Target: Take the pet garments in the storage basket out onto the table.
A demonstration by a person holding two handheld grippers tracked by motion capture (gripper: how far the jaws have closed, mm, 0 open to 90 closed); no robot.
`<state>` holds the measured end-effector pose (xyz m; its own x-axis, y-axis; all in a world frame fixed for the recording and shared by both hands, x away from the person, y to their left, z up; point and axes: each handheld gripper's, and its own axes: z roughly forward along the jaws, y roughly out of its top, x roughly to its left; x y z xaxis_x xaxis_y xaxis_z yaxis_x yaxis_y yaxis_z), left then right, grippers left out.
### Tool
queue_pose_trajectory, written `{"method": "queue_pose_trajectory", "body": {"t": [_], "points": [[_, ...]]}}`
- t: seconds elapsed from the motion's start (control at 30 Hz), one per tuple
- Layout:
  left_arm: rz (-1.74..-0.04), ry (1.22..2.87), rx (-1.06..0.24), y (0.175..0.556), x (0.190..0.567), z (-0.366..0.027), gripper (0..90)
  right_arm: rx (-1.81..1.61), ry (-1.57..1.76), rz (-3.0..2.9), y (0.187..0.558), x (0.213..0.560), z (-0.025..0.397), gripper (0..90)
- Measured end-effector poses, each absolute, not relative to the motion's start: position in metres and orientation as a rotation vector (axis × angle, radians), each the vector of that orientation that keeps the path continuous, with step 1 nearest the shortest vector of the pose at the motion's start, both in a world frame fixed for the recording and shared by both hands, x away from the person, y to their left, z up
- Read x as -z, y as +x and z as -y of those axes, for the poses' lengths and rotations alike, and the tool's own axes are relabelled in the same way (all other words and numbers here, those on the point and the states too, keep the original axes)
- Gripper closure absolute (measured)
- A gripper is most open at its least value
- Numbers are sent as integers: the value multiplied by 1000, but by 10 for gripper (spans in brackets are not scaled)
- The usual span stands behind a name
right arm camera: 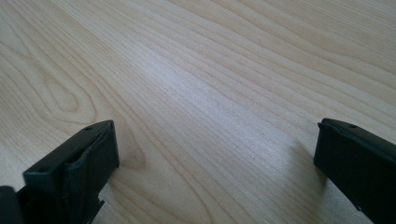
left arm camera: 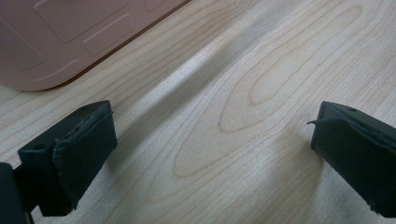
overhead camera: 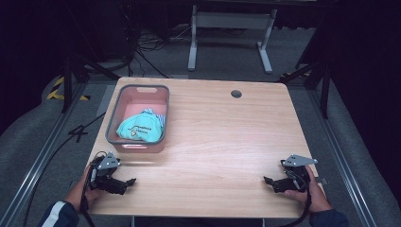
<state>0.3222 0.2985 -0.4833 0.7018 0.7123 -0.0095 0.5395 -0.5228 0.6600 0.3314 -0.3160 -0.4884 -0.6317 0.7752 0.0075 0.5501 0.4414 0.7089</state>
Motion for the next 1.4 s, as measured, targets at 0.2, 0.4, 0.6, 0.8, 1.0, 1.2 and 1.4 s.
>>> {"method": "queue_pose_trajectory", "body": {"t": [0.2,0.4,0.6,0.8,1.0,1.2,1.4], "points": [[-950,2261,-349,322,483,-299,4,-998,1136,-2382,332,488,316,2],[-968,2249,-347,321,484,-298,4,-997,1137,-2381,332,488,316,1],[-1044,2285,-365,319,473,-297,133,-997,1139,-2379,332,488,316,1],[-994,2365,-344,317,469,-293,153,-996,1139,-2380,332,488,316,1],[-959,2412,-371,316,463,-293,166,-997,1139,-2379,332,488,316,1],[-919,2357,-400,313,449,-296,246,-997,1140,-2380,332,488,316,1],[-914,2329,-450,312,434,-297,250,-997,1140,-2379,332,488,316,1]]}}
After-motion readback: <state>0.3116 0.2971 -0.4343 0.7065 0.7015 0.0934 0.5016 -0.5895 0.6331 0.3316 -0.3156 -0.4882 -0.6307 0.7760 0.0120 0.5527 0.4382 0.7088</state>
